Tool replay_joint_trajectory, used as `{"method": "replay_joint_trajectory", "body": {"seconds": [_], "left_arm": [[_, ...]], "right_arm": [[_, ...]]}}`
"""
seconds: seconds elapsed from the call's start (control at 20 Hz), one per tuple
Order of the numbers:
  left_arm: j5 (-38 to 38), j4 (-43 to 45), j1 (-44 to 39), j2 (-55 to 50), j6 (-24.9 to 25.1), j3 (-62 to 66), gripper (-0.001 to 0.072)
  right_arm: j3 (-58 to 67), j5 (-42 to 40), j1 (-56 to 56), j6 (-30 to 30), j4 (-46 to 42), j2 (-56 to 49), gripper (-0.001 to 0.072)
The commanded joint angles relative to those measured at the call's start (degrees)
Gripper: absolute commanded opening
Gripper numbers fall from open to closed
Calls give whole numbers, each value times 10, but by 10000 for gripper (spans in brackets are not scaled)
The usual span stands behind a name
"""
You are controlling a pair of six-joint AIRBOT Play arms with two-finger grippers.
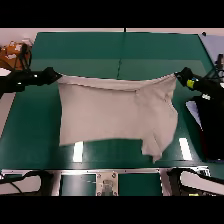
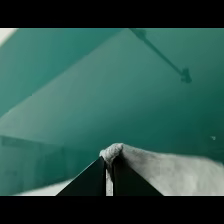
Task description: Fold the shirts.
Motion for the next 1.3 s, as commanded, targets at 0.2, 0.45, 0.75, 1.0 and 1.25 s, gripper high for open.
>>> {"method": "replay_joint_trajectory", "body": {"seconds": [0.2, 0.45, 0.75, 1.0, 1.25], "left_arm": [[55, 4, -8, -136, 15, 89, 19], [45, 117, -8, -146, 5, 88, 20], [81, 124, -8, -179, 11, 88, 20], [79, 95, -8, -181, 28, 88, 20], [10, 86, -1, -181, 31, 115, 514]], "right_arm": [[196, 41, 8, -5, 1, -208, 14], [176, 120, -12, 46, -143, -207, 12], [121, 120, -7, 50, -167, -207, 12], [121, 128, 3, 50, -167, -207, 14], [141, 168, 0, 51, -180, -205, 320]]}}
